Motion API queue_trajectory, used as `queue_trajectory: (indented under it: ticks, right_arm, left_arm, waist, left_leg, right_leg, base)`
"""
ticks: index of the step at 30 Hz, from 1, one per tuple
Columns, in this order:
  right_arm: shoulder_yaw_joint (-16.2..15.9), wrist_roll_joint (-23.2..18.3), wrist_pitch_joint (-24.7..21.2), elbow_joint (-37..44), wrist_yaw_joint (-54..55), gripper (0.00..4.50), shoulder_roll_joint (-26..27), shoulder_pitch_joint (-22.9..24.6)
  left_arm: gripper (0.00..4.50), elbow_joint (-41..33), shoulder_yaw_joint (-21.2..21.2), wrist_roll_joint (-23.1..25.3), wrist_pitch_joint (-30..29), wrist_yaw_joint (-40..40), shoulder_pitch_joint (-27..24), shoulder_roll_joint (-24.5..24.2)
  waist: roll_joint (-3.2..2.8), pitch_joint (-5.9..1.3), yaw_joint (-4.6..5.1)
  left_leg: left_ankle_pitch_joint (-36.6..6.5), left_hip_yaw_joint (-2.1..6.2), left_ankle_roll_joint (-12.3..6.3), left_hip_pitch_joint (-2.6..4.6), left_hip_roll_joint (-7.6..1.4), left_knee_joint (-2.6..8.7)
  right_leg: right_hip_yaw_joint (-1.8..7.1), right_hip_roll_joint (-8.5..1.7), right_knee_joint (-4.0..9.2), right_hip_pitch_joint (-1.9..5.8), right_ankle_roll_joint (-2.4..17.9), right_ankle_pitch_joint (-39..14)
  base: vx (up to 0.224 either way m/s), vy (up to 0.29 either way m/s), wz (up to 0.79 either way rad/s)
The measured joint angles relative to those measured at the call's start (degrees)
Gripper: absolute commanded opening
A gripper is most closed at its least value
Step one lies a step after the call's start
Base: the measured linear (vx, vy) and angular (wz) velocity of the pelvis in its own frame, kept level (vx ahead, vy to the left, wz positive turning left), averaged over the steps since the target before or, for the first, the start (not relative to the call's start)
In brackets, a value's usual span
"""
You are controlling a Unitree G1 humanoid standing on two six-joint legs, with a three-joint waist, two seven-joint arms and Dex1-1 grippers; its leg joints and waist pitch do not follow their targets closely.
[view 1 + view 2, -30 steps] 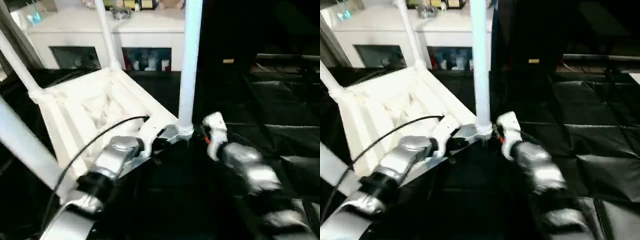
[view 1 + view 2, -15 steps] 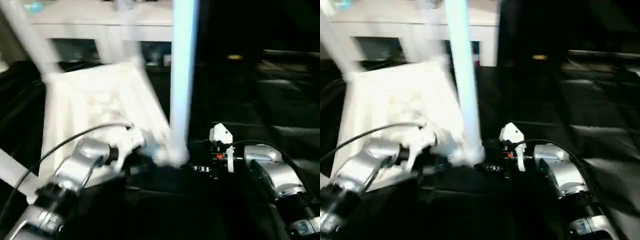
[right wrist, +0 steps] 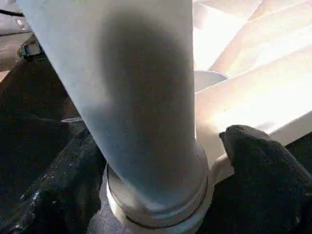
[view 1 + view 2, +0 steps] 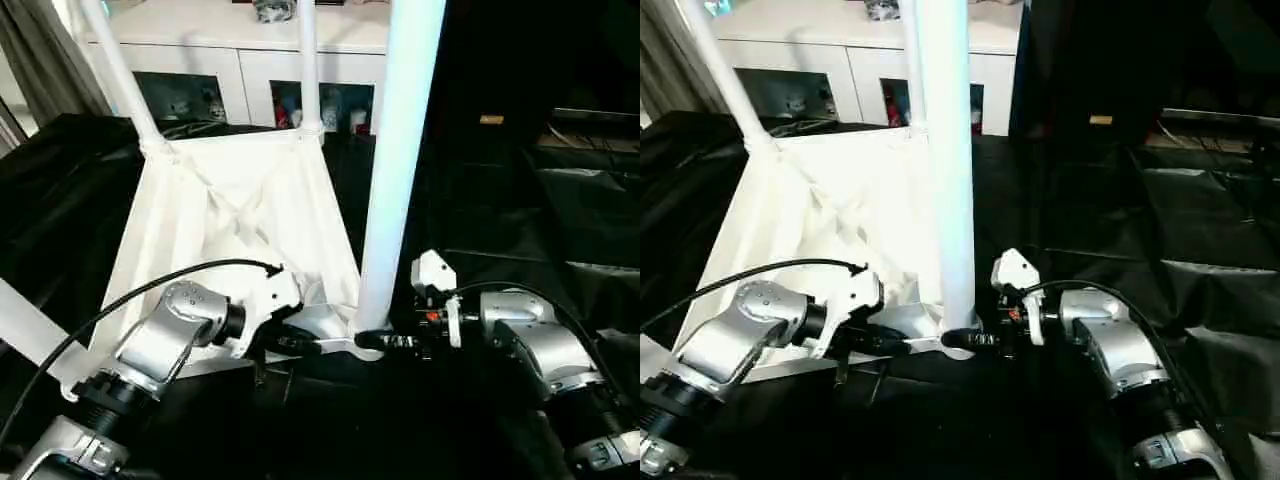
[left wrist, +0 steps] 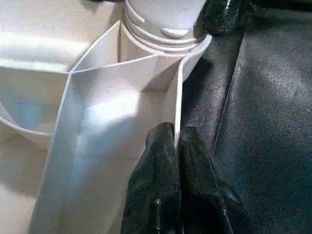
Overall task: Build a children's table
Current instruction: Rotate leg to tighten
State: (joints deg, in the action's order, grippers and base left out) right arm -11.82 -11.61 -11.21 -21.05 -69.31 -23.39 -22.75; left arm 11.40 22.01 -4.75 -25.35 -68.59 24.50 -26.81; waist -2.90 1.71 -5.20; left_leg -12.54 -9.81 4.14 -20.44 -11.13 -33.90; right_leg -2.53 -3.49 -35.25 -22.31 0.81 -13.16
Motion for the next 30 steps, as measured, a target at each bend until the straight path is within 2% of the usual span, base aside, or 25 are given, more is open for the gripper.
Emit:
queue_trajectory:
  ticks: [10,16,26,28,30]
  right_arm:
    - [-0.4,-0.1,-0.6,-0.3,-1.0,2.73,0.2,-0.1]
    - [-0.5,-0.1,-0.7,-0.8,-1.1,2.55,0.4,-0.4]
    - [-0.4,-0.1,-0.6,-1.1,-0.8,2.53,0.7,-0.5]
    - [1.4,0.0,0.1,-3.1,2.9,2.53,3.0,-0.4]
    - [4.5,0.1,0.1,-5.9,10.5,2.53,6.3,-1.0]
  left_arm:
    - [0.0,0.1,0.3,0.0,-0.5,0.0,0.2,-0.1]
    - [0.0,0.1,0.3,0.0,-0.6,0.0,0.2,-0.2]
    - [0.0,0.4,0.2,0.0,-0.5,0.2,0.2,-0.1]
    - [0.0,3.2,-0.7,0.6,0.8,3.1,1.2,2.1]
    - [0.0,7.1,-1.8,1.9,1.7,8.0,3.0,5.3]
  waist:
    - [-0.01,-0.01,0.05]
    - [-0.01,-0.01,0.07]
    - [-0.06,-0.05,0.08]
    - [-0.09,-0.06,0.16]
    - [-0.12,-0.05,0.3]
  left_leg:
    - [0.0,0.02,0.0,0.02,0.0,-0.05]
    - [0.0,0.02,0.0,0.03,-0.01,-0.08]
    - [0.0,0.03,0.0,0.05,-0.01,-0.13]
    - [0.0,0.03,0.02,0.17,-0.01,-0.14]
    - [-0.1,0.03,0.39,0.4,0.0,-0.18]
  right_leg:
    - [0.0,0.0,-0.08,0.02,0.0,0.0]
    - [0.0,0.0,-0.14,0.03,0.0,0.0]
    - [0.0,0.0,-0.18,0.05,0.0,0.0]
    - [0.0,0.0,-0.22,0.32,0.0,0.0]
    - [0.05,-0.01,-0.31,0.46,0.1,0.1]
  base:
    - [0.0,0.0,0.0]
    - [0.0,0.0,0.0]
    - [0.0,0.0,0.0]
    - [0.0,0.0,0.0]
    - [0.0,0.0,0.0]
